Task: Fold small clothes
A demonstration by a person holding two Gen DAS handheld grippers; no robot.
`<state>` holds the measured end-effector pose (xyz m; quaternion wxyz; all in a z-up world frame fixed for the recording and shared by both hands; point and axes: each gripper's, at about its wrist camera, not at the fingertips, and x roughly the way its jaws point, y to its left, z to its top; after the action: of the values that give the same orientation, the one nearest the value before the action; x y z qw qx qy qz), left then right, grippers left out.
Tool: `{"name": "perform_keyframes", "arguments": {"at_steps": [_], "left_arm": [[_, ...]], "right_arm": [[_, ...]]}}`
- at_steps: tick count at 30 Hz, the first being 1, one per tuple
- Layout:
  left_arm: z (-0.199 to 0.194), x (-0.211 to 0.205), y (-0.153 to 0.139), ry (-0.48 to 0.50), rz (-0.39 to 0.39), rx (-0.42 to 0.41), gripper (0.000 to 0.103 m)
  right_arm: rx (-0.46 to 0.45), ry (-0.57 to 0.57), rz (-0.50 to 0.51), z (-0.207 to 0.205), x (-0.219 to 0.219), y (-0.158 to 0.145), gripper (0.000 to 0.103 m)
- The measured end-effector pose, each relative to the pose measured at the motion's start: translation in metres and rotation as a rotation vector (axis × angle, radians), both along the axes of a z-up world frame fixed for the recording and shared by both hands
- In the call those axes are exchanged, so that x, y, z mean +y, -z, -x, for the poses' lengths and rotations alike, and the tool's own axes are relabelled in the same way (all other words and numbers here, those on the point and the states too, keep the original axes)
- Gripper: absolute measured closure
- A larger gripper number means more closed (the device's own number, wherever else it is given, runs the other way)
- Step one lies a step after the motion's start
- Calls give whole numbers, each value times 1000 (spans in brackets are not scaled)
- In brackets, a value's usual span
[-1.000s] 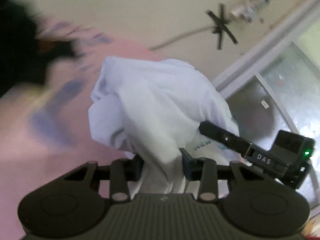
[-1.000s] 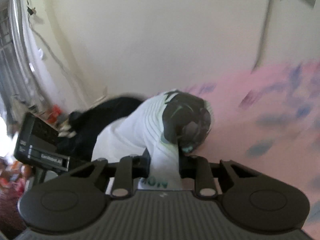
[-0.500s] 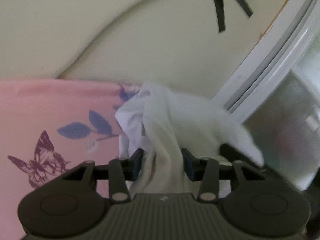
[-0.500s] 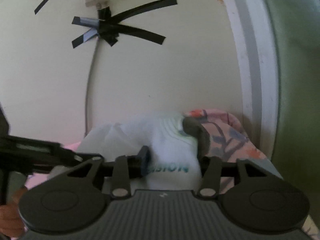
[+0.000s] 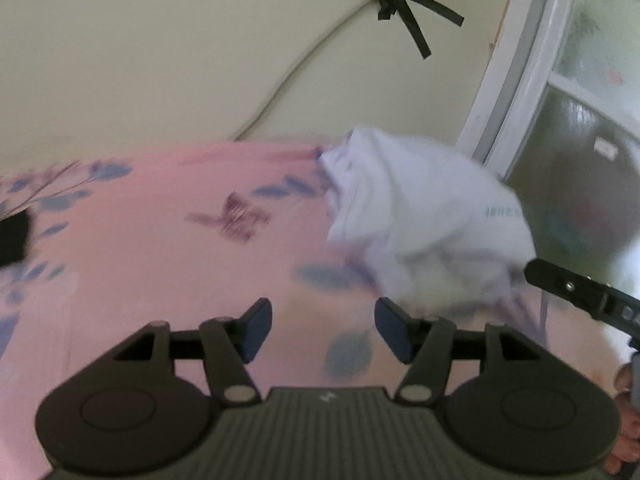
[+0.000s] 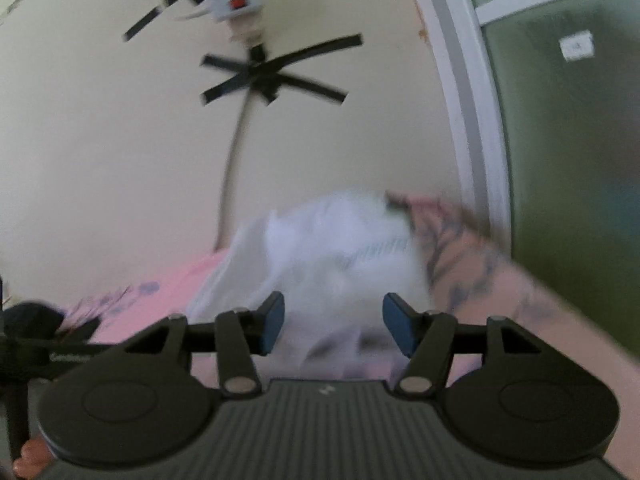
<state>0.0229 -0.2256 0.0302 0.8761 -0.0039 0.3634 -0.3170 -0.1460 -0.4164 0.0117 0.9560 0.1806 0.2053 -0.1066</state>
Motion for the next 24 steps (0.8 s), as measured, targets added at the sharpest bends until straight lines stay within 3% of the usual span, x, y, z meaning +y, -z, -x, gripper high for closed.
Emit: {"name": "perform_keyframes", "arguments": {"at_steps": [4, 11, 16, 24], "left_arm": [[38, 21, -6, -7, -47, -48, 45], [88, 37, -7, 17, -148, -129, 43], [107, 51, -7, 26, -159, -142, 38], [115, 64, -7, 5, -155, -145, 36]], "right_arm": [[28, 17, -27, 34, 37, 10, 45], [15, 118, -119, 78, 65, 18, 45], [22, 160, -161, 99, 75, 21, 45], [40, 184, -130, 114, 94, 23, 45]]}}
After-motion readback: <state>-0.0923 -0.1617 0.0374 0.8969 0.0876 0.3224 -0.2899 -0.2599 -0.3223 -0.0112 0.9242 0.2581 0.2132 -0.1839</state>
